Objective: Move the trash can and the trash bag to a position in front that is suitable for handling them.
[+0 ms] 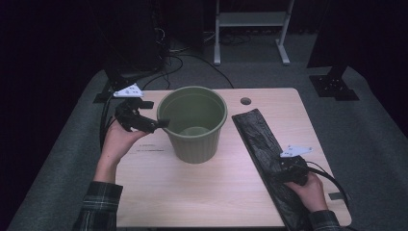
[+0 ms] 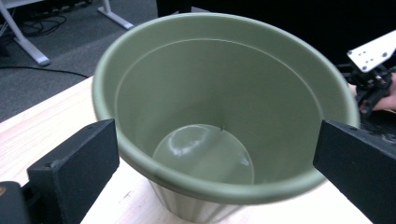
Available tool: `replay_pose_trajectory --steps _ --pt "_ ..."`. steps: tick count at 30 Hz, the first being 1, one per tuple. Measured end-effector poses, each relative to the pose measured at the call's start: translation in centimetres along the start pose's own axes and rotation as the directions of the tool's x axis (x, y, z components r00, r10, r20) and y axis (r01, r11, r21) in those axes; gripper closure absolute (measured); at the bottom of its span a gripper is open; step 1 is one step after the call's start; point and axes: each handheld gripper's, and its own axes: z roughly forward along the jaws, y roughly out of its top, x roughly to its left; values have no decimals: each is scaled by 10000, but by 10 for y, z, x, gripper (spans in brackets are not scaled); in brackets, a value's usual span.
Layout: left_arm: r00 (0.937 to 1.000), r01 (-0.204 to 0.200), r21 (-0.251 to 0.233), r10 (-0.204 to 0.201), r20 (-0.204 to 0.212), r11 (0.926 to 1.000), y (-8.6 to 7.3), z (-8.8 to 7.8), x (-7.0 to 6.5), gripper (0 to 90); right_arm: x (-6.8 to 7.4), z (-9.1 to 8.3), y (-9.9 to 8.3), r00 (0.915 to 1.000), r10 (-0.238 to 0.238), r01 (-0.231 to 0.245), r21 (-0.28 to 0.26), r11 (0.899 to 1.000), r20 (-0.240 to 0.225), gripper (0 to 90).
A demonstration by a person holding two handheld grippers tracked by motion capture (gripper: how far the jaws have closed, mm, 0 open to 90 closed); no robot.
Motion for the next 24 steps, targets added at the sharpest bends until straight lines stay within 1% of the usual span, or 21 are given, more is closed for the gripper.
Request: replay_pose_trajectory --steps 4,7,9,11,13,15,17,20,24 --pt "9997 228 142 -227 -32 9996 -2 9 11 0 0 0 0 10000 11 -11 -7 10000 -7 117" --pt "9994 338 373 -334 -117 9987 -4 17 18 0 0 0 0 10000 2 -2 1 10000 -5 117" --pt "9992 401 370 -401 -30 9985 -6 22 20 0 0 0 0 10000 20 -20 4 10000 -8 118" --pt "9992 399 571 -396 -65 9976 -8 29 22 0 0 0 0 10000 22 -22 4 10000 -7 117" --pt "9994 337 697 -331 -94 9970 -9 35 20 0 0 0 0 10000 12 -12 17 10000 -12 117" --pt "9994 204 786 -182 -288 9967 -10 38 18 0 0 0 0 10000 13 -13 13 10000 -9 118" --pt "9994 252 819 -230 -269 9963 -12 40 17 0 0 0 0 10000 9 -9 9 10000 -17 117" --pt "9991 414 787 -412 -49 9960 -14 45 13 0 0 0 0 10000 7 -7 9 10000 -21 118" --pt "9995 249 603 -261 191 9979 -15 49 4 0 0 0 0 10000 6 -6 12 10000 -16 118"
